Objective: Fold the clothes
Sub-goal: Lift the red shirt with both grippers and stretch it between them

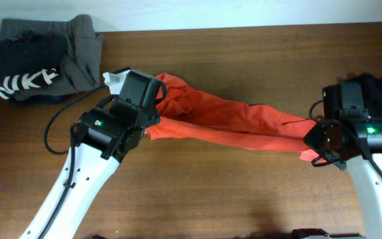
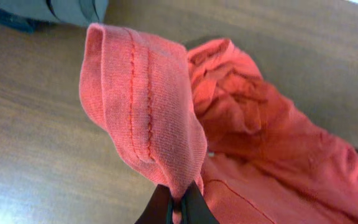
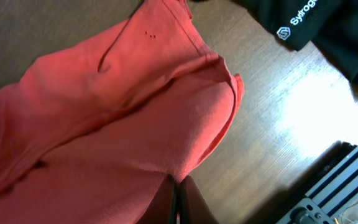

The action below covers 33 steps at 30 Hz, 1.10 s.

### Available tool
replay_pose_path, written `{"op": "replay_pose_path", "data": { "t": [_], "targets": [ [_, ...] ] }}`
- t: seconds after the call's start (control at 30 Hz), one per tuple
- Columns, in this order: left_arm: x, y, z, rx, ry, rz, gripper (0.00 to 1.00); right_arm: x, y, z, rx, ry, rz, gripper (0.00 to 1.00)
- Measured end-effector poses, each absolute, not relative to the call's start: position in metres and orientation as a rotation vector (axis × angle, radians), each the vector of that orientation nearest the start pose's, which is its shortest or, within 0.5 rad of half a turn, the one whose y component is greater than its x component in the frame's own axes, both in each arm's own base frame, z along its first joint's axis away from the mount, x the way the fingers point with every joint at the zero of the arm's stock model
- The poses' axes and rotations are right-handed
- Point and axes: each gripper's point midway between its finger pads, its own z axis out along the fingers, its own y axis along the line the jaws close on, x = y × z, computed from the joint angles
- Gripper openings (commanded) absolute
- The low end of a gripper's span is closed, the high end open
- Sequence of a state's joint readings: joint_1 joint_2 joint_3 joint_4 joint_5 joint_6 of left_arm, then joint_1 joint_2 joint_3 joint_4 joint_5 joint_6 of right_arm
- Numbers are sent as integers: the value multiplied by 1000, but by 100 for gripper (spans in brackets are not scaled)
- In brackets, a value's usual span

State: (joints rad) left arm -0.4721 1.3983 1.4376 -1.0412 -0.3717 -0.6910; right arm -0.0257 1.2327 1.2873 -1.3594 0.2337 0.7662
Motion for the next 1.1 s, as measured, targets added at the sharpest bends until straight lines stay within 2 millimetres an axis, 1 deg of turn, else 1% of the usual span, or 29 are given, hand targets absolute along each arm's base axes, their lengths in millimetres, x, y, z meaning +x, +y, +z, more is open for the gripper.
{"op": "replay_pose_path", "data": {
  "t": [0.1, 0.17, 0.2, 0.3, 0.37, 0.5, 0.6, 0.67, 0.7, 0.83, 0.93, 1.07, 1.1],
  "targets": [
    [348, -105, 239, -417, 2429, -1, 1, 244, -47, 196, 1128, 2581, -191, 4],
    [362, -111, 221, -420, 2446, 28, 1, 250, -48, 188, 1135, 2606, -216, 4],
    [364, -112, 215, -418, 2457, 40, 1, 251, -49, 184, 1138, 2620, -226, 4],
    [371, -114, 184, -407, 2526, 116, 1, 255, -49, 169, 1154, 2675, -264, 4],
    [372, -111, 176, -406, 2541, 159, 1, 256, -49, 163, 1162, 2695, -279, 4],
    [371, -107, 180, -411, 2523, 185, 1, 257, -49, 162, 1164, 2700, -283, 4],
    [364, -102, 181, -407, 2539, 210, 1, 250, -48, 161, 1168, 2722, -299, 4],
    [354, -96, 183, -401, 2563, 236, 1, 243, -48, 161, 1174, 2750, -319, 4],
    [347, -93, 186, -399, 2574, 245, 1, 235, -48, 161, 1178, 2777, -339, 4],
    [324, -91, 197, -397, 2617, 209, 1, 219, -48, 161, 1191, 2833, -382, 4],
    [309, -90, 203, -409, 2635, 201, 1, 215, -48, 161, 1200, 2844, -393, 4],
    [290, -84, 214, -434, 2638, 195, 1, 206, -47, 170, 1200, 2832, -380, 4],
    [283, -82, 218, -442, 2639, 194, 1, 199, -46, 174, 1203, 2834, -371, 4]
  ]
}}
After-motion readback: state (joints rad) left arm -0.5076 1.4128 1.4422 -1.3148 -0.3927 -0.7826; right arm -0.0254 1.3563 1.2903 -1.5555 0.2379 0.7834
